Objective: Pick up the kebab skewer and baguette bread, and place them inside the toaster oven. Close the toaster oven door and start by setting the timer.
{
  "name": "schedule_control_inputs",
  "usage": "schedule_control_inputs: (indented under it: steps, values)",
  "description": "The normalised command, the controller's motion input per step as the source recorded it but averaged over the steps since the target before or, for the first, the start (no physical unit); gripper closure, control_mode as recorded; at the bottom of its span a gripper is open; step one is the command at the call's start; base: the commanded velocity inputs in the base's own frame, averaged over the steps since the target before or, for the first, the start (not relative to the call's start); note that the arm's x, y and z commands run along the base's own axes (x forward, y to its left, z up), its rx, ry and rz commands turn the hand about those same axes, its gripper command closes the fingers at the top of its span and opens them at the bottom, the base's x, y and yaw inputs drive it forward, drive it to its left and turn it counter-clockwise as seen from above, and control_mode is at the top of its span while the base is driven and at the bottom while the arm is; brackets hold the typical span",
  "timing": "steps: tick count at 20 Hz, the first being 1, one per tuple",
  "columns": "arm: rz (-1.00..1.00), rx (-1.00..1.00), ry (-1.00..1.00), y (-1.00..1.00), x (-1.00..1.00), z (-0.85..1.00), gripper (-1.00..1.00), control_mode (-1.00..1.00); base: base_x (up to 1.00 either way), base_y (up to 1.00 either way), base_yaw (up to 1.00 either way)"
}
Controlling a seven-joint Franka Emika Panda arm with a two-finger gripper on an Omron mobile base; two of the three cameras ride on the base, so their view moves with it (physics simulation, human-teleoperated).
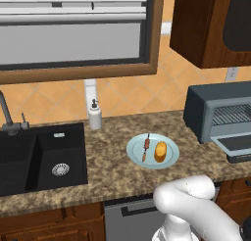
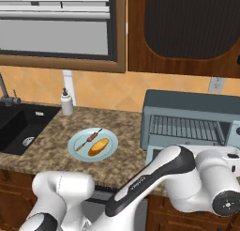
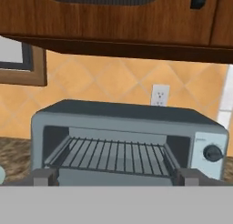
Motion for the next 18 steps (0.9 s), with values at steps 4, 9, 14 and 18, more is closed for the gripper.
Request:
schedule_control_inputs:
  steps: [4,9,14,18]
  values:
    - [0.0,0.1,0.02,0.0,0.17,-0.1,-1.0,-1.0,0.0,0.0,0.0]
    - [0.0,0.05,0.02,0.0,0.26,-0.13,-1.0,-1.0,0.0,0.0,0.0]
    - [0.0,0.0,0.0,0.41,0.14,-0.25,-1.0,-1.0,0.0,0.0,0.0]
    - [0.0,0.0,0.0,0.32,0.28,-0.03,-1.0,-1.0,0.0,0.0,0.0]
